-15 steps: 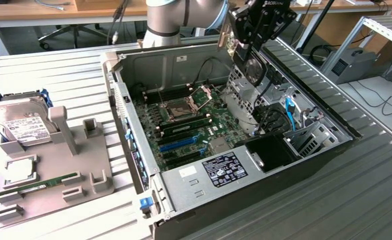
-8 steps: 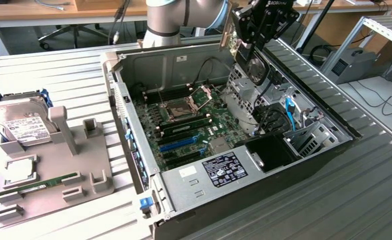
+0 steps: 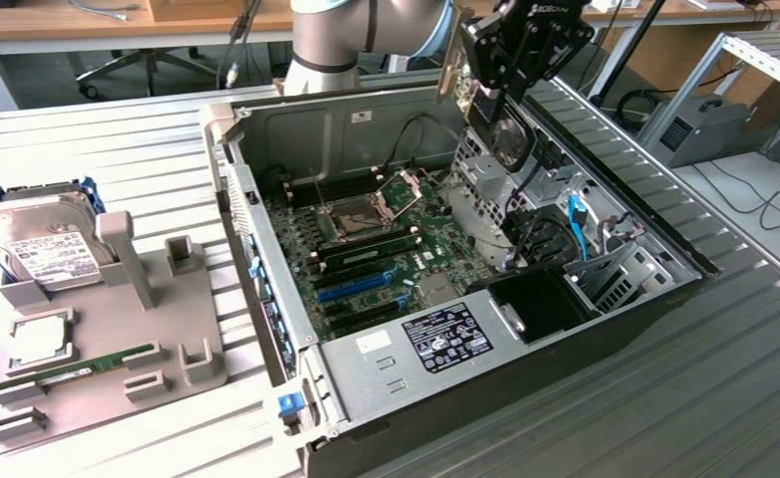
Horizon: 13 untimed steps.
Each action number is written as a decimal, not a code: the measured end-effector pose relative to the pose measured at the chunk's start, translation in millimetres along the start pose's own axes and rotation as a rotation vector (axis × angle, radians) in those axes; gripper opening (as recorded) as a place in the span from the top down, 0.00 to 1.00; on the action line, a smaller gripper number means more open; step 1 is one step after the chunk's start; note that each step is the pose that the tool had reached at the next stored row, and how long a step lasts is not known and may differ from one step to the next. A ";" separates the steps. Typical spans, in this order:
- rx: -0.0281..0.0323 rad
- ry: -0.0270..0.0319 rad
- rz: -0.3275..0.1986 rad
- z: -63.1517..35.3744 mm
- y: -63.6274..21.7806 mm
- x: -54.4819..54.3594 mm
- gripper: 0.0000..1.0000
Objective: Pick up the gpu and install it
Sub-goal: 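Pick up the gpu and move the gpu toward the slot, then insert the gpu into the slot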
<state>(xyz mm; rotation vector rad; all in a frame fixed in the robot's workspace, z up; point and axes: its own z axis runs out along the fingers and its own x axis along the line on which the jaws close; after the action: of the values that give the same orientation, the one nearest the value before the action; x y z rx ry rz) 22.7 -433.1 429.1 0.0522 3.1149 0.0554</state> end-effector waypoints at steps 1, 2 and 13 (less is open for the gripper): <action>0.0000 0.0000 0.000 0.9 0.0 0.0 0.73; 0.0000 0.0000 0.000 1.8 -0.1 0.0 0.73; 0.0000 0.0000 0.000 5.4 -0.2 0.1 0.73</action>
<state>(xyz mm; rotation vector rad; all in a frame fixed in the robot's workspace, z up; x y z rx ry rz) 22.7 -433.1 423.7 0.0522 3.1149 0.0553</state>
